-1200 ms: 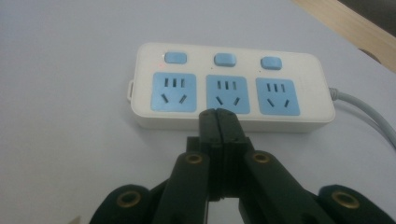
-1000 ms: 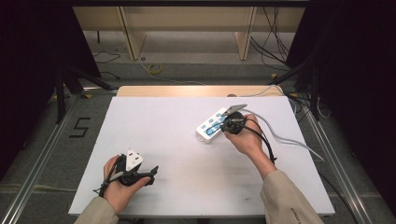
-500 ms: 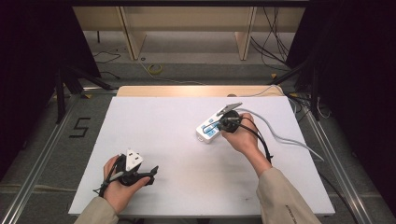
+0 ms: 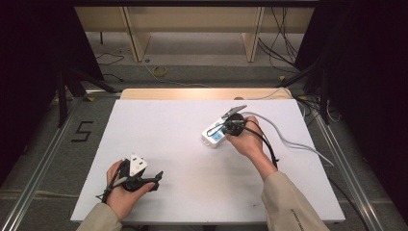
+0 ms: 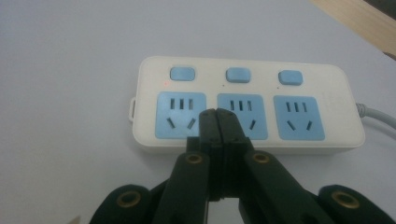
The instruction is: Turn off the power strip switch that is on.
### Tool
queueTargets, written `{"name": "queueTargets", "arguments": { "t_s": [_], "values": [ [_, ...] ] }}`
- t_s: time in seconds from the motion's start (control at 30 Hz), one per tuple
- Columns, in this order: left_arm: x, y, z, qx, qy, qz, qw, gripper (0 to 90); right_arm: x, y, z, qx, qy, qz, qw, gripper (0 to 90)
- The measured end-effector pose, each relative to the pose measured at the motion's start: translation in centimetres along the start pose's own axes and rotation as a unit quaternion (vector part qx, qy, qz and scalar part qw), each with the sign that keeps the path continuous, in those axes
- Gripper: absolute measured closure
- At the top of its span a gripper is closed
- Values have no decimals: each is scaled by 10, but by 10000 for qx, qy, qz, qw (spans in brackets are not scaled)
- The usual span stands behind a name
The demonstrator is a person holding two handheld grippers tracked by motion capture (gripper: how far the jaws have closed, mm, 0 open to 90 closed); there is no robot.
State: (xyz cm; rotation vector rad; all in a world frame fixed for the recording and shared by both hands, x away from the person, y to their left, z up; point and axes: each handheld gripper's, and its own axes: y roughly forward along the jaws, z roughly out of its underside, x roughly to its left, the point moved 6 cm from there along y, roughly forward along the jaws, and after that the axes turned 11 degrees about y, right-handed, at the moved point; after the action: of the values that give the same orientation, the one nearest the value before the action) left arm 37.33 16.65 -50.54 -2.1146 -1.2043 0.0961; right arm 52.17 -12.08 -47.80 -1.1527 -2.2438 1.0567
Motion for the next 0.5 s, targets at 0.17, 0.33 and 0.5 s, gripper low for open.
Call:
{"name": "queueTargets", "arguments": {
  "t_s": [0.17, 0.33, 0.5],
  "values": [
    [0, 0, 0, -4, -4, 4, 10000, 160, 2, 2, -3, 12, -14, -2, 10000, 900],
    [0, 0, 0, -1, -3, 7, 10000, 160, 4, 5, -7, 2, -15, 4, 10000, 900],
    [0, 0, 0, -2, -3, 9, 10000, 159, 5, 8, -9, 13, -18, -6, 10000, 900]
  ]
}}
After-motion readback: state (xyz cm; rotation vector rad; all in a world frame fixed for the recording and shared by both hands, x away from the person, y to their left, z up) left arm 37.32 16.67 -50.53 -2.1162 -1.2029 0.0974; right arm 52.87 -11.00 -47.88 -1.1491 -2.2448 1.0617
